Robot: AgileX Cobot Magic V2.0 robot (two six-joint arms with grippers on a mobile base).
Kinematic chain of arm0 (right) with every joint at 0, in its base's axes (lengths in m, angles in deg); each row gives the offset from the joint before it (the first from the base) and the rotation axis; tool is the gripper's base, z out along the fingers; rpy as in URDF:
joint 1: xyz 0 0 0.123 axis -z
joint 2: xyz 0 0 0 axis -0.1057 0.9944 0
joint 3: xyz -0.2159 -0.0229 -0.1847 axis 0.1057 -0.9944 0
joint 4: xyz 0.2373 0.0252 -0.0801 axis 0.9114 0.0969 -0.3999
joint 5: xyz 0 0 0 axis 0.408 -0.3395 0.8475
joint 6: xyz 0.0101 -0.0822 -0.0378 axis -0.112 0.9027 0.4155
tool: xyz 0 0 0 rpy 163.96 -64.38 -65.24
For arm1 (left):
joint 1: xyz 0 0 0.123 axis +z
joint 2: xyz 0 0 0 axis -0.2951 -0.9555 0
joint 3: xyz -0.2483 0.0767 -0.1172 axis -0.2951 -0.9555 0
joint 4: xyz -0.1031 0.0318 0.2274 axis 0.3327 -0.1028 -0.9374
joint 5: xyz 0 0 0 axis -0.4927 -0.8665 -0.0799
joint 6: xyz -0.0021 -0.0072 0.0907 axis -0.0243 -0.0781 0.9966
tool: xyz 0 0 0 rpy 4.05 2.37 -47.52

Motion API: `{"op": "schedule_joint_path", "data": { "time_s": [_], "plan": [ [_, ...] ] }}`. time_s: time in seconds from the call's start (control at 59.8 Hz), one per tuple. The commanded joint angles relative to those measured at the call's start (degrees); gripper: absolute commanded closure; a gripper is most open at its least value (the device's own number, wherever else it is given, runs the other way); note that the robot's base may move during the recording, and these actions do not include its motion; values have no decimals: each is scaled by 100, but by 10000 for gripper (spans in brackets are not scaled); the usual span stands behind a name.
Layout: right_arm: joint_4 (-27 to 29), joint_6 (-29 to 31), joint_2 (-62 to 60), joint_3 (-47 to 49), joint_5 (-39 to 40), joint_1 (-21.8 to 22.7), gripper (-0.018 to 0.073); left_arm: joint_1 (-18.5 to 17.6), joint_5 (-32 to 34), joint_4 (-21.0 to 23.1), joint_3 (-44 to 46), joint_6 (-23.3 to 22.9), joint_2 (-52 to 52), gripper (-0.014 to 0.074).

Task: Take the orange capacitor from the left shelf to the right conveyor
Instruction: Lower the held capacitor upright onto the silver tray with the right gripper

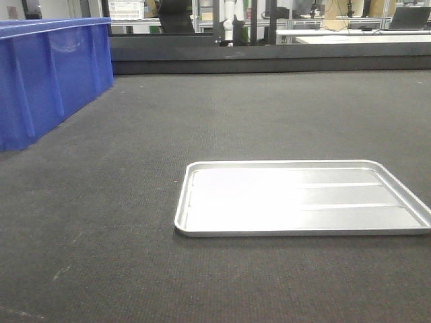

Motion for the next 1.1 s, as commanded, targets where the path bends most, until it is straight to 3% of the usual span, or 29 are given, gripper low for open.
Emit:
{"op": "schedule_joint_path", "data": {
  "time_s": [0.0, 0.184, 0.334, 0.501, 0.802, 1.003, 1.086],
  "plan": [
    [0, 40, 504, 171, 546, 4, 508, -5, 517, 6, -125, -13, 51, 722],
    [31, 40, 1969, 171, 1051, 4, 508, -5, 517, 6, -125, -13, 51, 722],
    [319, 40, 3410, 171, 2187, 4, 508, -5, 517, 6, -125, -13, 51, 722],
    [327, 40, 5057, 171, 3135, 15, 508, -5, 517, 6, -125, -13, 51, 722],
    [436, 40, 7941, 171, 5565, 15, 508, -5, 517, 6, -125, -13, 51, 722],
    [436, 40, 8781, 171, 6250, 15, 505, -5, 517, 6, -125, -13, 51, 722],
    [436, 40, 8832, 171, 6390, 15, 461, -5, 517, 6, -125, -13, 51, 722]
  ]
}}
